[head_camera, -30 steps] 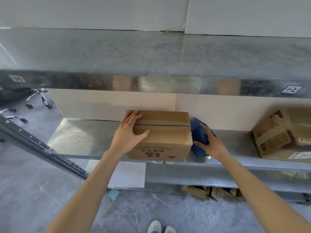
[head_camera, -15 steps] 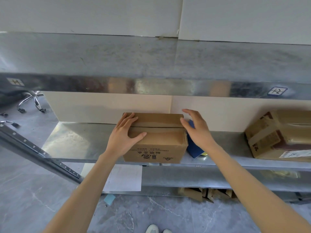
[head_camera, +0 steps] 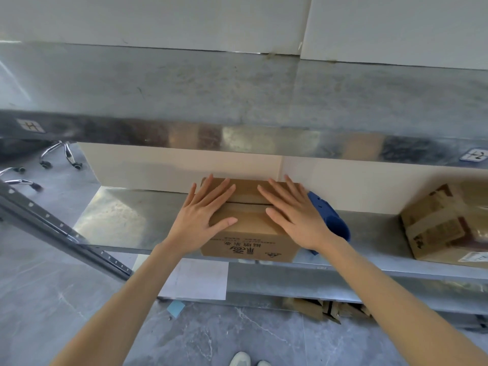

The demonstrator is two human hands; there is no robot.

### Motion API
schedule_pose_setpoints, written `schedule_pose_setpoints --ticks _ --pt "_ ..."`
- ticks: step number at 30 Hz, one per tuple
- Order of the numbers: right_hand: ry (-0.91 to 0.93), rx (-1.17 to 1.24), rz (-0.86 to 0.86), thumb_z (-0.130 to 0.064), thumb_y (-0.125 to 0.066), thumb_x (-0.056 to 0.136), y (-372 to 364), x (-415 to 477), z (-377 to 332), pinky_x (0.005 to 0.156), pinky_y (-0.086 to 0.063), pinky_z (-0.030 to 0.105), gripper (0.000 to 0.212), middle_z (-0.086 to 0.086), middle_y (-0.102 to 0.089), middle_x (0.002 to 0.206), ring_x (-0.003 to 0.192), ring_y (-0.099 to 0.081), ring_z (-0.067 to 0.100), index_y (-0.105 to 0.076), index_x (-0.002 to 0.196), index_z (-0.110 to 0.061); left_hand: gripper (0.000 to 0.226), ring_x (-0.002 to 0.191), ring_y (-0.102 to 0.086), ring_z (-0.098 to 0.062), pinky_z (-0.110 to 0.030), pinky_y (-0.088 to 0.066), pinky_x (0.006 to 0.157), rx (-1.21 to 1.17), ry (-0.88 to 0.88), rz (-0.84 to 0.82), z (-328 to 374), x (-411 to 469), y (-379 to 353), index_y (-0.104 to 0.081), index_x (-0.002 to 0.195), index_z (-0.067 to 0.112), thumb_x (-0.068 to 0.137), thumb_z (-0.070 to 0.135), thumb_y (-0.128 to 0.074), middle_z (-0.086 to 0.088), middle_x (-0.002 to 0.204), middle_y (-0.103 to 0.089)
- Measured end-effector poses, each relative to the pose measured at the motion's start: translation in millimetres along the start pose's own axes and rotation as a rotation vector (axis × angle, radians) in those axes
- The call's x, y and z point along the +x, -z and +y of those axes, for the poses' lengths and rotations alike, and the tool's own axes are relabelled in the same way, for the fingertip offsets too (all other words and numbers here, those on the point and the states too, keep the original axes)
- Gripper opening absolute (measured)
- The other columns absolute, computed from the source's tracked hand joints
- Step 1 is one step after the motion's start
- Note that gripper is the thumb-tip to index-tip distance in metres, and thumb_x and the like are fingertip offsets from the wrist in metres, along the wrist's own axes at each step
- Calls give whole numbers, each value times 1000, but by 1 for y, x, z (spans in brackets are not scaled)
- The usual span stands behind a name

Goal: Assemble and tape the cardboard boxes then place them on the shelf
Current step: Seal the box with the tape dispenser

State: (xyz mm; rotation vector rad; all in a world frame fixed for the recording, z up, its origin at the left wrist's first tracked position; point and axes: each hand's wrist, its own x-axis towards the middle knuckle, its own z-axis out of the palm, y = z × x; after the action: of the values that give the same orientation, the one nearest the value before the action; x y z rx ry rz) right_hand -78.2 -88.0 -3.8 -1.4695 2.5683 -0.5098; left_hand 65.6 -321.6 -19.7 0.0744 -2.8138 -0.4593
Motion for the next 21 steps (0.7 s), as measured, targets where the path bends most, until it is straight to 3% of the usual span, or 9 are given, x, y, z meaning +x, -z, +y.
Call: schedule_pose_setpoints --ticks 4,8,12,15,18,21 --pt "151 -141 -112 -66 1 95 5 2 2 118 18 31 56 -19 10 161 148 21 8 7 148 -52 64 153 1 -12 -36 -2 124 42 -79 -60 -1 1 3 -26 155 34 99 64 -26 16 163 -16" --pt "137 -216 -165 -68 4 91 6 6 3 120 9 34 60 -19 13 161 148 17 8 10 148 -49 65 152 -10 -9 -37 -9 125 70 -44 -104 0 2 5 -29 153 37 97 67 -22 18 161 -20" --pt "90 -217 -144 -68 4 91 5 5 2 121 9 32 65 -18 16 160 147 19 4 15 150 -42 67 151 -4 -4 -37 -9 125 62 14 -115 4 2 6 -25 154 41 95 71 -13 22 161 -15" --pt "-55 -73 -82 -70 -1 90 0 4 0 121 8 28 71 -21 18 158 139 28 -7 15 151 -37 74 144 11 13 -35 -16 124 -30 148 -84 7 2 4 -12 155 44 90 78 -12 28 157 -7" --pt "-146 151 19 -68 -13 94 -4 3 0 119 7 26 71 -24 12 160 142 24 -7 3 155 -37 77 144 11 13 -30 -36 104 -162 273 -25 8 4 0 -16 154 47 86 82 -21 33 159 -4" --pt "-213 499 144 -60 -31 97 -8 0 1 119 -2 27 62 -29 -2 160 143 13 -11 -17 155 -39 71 145 2 13 -29 -23 111 -430 324 55 7 5 -6 -36 149 41 87 76 -40 35 158 -11"
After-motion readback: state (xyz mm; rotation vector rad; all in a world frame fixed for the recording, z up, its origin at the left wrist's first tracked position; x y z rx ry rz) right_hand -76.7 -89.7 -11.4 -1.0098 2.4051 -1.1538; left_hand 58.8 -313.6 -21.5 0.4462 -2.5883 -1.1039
